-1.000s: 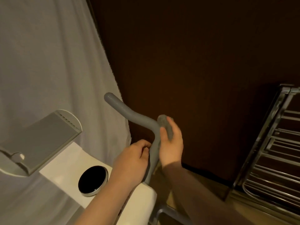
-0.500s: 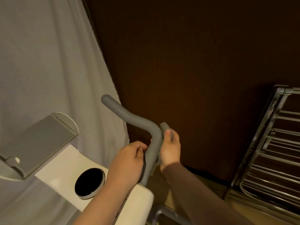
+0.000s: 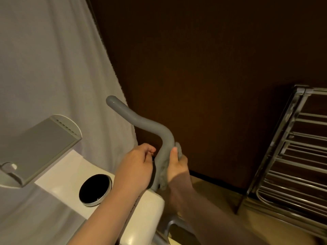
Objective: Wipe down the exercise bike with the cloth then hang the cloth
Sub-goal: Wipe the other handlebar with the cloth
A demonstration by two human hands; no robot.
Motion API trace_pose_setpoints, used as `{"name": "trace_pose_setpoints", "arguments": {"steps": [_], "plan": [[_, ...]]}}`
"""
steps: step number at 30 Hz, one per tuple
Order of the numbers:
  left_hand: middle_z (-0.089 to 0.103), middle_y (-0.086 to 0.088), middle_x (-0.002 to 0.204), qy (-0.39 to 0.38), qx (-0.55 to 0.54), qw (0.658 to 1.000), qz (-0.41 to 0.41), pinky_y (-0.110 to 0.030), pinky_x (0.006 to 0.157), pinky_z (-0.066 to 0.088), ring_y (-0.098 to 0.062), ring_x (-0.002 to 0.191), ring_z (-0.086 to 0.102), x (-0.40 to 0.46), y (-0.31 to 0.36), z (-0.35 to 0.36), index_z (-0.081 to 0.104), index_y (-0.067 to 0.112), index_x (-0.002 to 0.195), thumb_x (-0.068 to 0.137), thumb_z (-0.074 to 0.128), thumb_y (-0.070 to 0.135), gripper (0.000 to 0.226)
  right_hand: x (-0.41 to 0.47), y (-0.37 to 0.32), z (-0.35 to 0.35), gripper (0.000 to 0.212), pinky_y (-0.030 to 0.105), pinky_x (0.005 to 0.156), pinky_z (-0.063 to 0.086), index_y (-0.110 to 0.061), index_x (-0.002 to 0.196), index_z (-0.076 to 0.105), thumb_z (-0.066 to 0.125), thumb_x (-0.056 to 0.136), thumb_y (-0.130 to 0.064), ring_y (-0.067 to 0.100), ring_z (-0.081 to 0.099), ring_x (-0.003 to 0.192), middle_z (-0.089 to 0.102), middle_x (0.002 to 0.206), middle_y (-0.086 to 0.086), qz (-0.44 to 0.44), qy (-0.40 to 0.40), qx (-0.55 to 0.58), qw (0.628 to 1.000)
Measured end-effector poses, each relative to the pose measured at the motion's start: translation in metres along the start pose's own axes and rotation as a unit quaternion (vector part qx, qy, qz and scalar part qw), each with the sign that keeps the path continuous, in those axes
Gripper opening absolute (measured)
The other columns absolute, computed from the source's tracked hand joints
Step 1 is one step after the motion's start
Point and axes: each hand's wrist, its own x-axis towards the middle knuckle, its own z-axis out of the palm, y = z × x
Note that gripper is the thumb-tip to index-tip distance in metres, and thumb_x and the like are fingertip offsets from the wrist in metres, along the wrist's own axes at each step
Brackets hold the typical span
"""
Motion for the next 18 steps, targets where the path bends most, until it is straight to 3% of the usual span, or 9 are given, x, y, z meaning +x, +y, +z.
{"name": "trace_pose_setpoints", "arguments": {"steps": [4,9,12,15,18], "plan": [[0.062,0.012,0.106,0.007,-0.004,1.000,0.002,-0.027,0.081,0.045,-0.008,0.097,0.056,-0.002,-0.001,0.000,0.062,0.030,0.112,0.101,0.040,0.020,0.026,0.015,0.000,0.008,0.057,0.047,0.108,0.039,-0.027,0.149,0.026,0.033,0.099,-0.054,0.026,0.048,0.128,0.046,0.142,0.008,0.015,0.032,0.080,0.996],[0.062,0.013,0.107,0.002,0.004,1.000,0.004,-0.028,0.082,0.045,-0.009,0.098,0.056,-0.002,0.001,0.000,0.063,0.030,0.110,0.101,0.040,0.019,0.027,-0.004,0.027,0.014,0.088,0.049,0.100,0.047,-0.012,0.135,0.046,0.034,0.080,-0.079,0.029,0.060,0.109,0.061,0.121,0.013,0.141,-0.012,0.049,0.989],[0.062,0.012,0.108,0.004,0.001,1.000,0.001,-0.029,0.081,0.046,-0.009,0.098,0.056,-0.004,0.000,0.000,0.063,0.030,0.111,0.101,0.040,0.020,0.027,0.000,0.013,0.008,0.090,0.048,0.101,0.046,-0.013,0.138,0.041,0.031,0.078,-0.080,0.030,0.058,0.112,0.059,0.126,0.013,0.124,-0.001,0.072,0.990],[0.063,0.012,0.108,0.006,-0.013,1.000,-0.009,-0.031,0.084,0.049,-0.009,0.099,0.056,-0.006,-0.001,-0.001,0.062,0.032,0.110,0.102,0.039,0.022,0.026,-0.023,0.017,0.008,0.094,0.048,0.107,0.041,-0.029,0.148,0.029,0.029,0.068,-0.080,0.028,0.050,0.125,0.048,0.142,0.007,0.103,-0.025,0.050,0.993],[0.062,0.014,0.108,0.003,0.003,1.000,-0.006,-0.033,0.084,0.049,-0.009,0.099,0.057,-0.003,-0.001,-0.002,0.062,0.033,0.111,0.102,0.039,0.023,0.027,-0.015,0.015,0.004,0.081,0.049,0.111,0.036,-0.037,0.152,0.017,0.030,0.081,-0.076,0.030,0.040,0.134,0.035,0.153,0.005,0.081,-0.034,0.027,0.996]]}}
